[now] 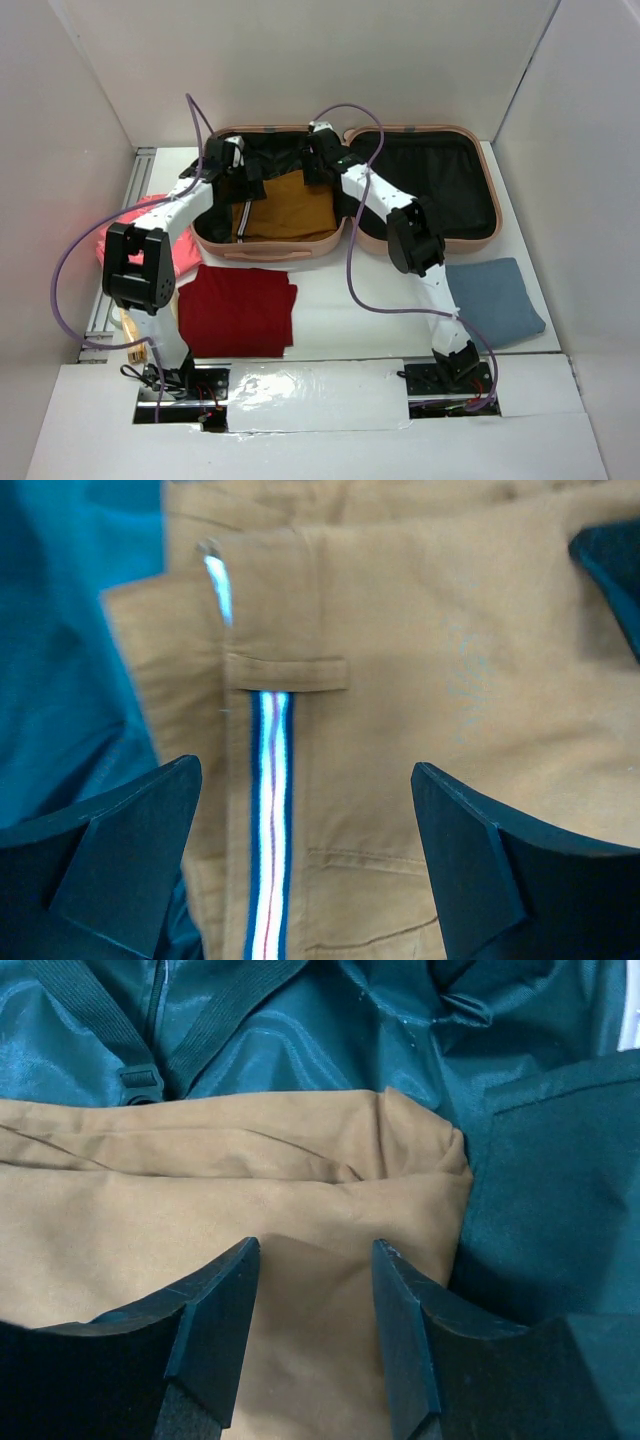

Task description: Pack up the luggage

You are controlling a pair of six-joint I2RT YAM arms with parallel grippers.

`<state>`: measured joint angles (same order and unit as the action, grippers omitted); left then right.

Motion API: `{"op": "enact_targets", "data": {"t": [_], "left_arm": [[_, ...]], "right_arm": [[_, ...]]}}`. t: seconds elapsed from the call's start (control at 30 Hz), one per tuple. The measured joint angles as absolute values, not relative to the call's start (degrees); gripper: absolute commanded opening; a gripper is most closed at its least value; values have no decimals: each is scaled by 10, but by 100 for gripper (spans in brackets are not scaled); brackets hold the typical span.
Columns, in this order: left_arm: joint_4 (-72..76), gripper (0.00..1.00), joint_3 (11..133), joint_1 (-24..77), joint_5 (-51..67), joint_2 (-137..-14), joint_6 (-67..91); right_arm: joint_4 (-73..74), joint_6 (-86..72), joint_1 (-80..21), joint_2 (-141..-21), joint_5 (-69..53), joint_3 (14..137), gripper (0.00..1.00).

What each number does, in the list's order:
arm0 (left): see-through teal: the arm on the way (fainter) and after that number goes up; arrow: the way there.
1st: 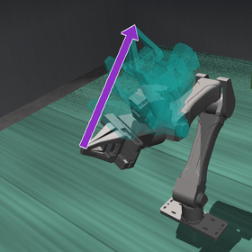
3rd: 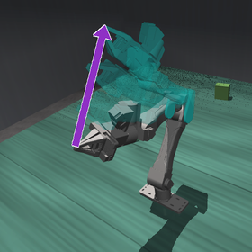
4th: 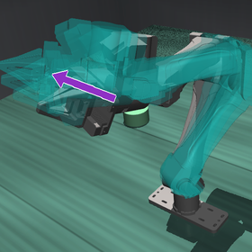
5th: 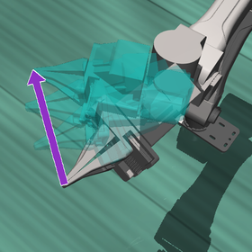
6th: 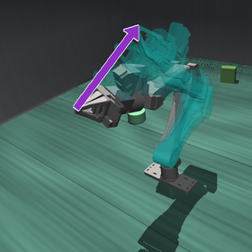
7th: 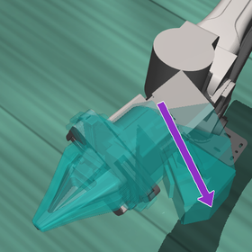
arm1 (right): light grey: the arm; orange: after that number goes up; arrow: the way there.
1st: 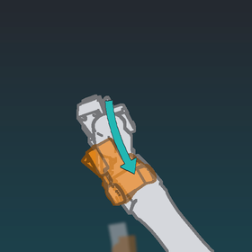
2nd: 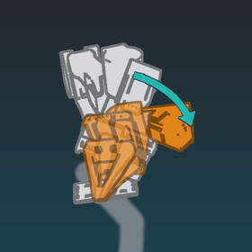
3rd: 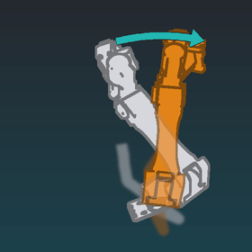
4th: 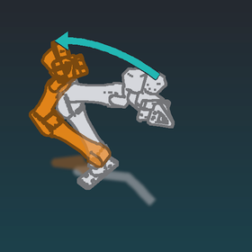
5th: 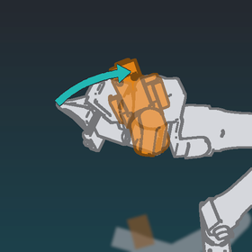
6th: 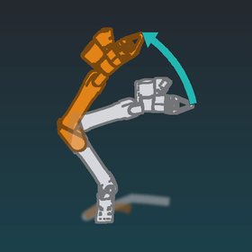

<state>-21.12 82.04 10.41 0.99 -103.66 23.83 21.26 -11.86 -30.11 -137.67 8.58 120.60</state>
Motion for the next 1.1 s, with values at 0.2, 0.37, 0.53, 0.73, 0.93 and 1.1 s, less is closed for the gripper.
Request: {"op": "enact_targets", "data": {"t": [0.2,0.37,0.53,0.73,0.93,1.1], "left_arm": [[-202,97,814,114,18,-1059,237],[-187,94,782,112,25,-1059,239],[-179,93,766,110,38,-1059,240],[-176,99,765,110,43,-1059,240],[-206,99,781,111,31,-1037,242],[-249,99,798,110,-4,-948,253]], "right_arm": [[165,-115,-303,-1366,87,1144,51],[77,-135,-307,-1299,90,1009,50],[54,-155,-323,-1225,105,908,54],[124,-146,-333,-1228,127,959,75],[166,-126,-331,-1229,122,1077,93],[167,-123,-332,-1180,106,1065,97]]}}
